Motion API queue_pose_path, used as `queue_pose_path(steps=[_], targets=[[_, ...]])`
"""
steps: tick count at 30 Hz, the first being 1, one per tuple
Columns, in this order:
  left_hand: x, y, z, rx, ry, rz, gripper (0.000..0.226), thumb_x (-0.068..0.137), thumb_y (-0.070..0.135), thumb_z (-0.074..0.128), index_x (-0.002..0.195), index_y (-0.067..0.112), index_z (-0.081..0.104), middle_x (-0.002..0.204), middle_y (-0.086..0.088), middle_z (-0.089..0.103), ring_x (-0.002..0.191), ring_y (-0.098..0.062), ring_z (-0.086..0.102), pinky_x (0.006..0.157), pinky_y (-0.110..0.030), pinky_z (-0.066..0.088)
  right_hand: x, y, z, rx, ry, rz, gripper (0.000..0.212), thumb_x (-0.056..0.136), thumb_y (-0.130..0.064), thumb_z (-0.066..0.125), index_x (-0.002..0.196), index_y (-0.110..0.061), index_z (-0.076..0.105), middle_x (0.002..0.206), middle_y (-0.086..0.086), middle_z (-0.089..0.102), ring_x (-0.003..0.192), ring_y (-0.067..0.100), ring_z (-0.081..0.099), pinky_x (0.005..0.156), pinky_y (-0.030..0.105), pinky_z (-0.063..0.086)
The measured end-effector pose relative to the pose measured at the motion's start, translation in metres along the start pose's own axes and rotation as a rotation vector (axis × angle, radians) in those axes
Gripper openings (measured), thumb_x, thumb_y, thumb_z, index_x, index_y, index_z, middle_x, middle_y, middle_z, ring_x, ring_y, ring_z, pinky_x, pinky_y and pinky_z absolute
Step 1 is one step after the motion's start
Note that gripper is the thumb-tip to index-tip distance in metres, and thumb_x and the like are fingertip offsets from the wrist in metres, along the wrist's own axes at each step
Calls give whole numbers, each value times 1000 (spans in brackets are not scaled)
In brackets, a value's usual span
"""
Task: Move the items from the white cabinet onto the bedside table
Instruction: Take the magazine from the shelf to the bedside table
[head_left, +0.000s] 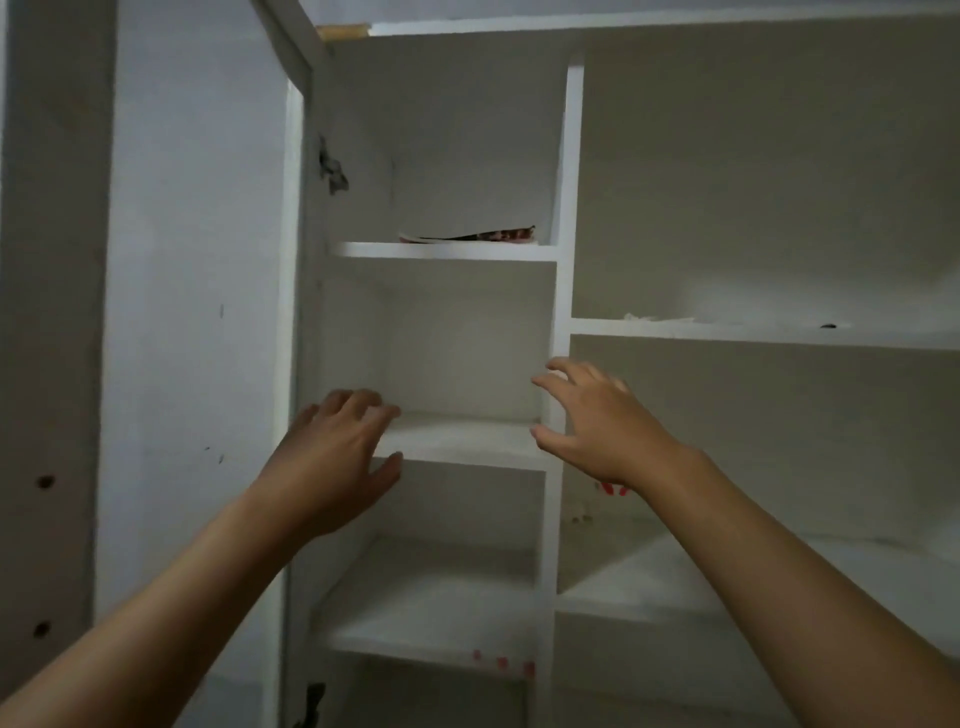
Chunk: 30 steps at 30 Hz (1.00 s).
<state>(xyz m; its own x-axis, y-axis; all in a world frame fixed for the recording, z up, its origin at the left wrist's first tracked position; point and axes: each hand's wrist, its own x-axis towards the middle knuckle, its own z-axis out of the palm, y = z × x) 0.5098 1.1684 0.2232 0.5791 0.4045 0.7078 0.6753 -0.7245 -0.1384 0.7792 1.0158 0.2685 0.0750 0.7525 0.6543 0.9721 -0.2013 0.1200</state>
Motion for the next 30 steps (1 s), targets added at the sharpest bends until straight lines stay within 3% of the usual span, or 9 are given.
queue_pose_path(steps=[6,15,24,27,30], targets=[[64,5,11,14,87,-27,60,98,53,48,151,27,40,155,-1,42,142,-24,37,112,-43,37,73,36,-7,-28,151,-112,65,96,-50,57,155,-25,41,164,3,31,152,23,23,123,48,21],[156,-13,-10,81,275,-3,63,96,53,49,150,20,40,150,-8,48,136,-30,44,108,-51,40,166,55,-22,-87,374,-251,69,91,-35,63,154,-18,40,160,10,34,149,28,30,120,45,31],[250,-47,-25,119,341,-9,69,95,55,48,152,20,32,151,-9,44,136,-33,41,106,-54,43,246,52,-43,-110,332,-185,72,93,-46,61,156,-18,39,160,9,37,146,28,36,119,43,33],[269,-52,-16,111,317,-5,67,96,55,46,152,21,33,152,-8,43,137,-31,41,107,-51,42,261,50,-39,-124,317,-151,62,95,-53,52,146,-20,51,143,4,55,129,25,52,110,44,39],[281,-57,0,93,313,22,60,97,56,44,146,23,40,142,-5,51,127,-29,48,102,-48,44,269,50,-27,-172,394,-126,49,92,-60,38,105,-24,68,101,-3,69,95,23,63,96,44,41]])
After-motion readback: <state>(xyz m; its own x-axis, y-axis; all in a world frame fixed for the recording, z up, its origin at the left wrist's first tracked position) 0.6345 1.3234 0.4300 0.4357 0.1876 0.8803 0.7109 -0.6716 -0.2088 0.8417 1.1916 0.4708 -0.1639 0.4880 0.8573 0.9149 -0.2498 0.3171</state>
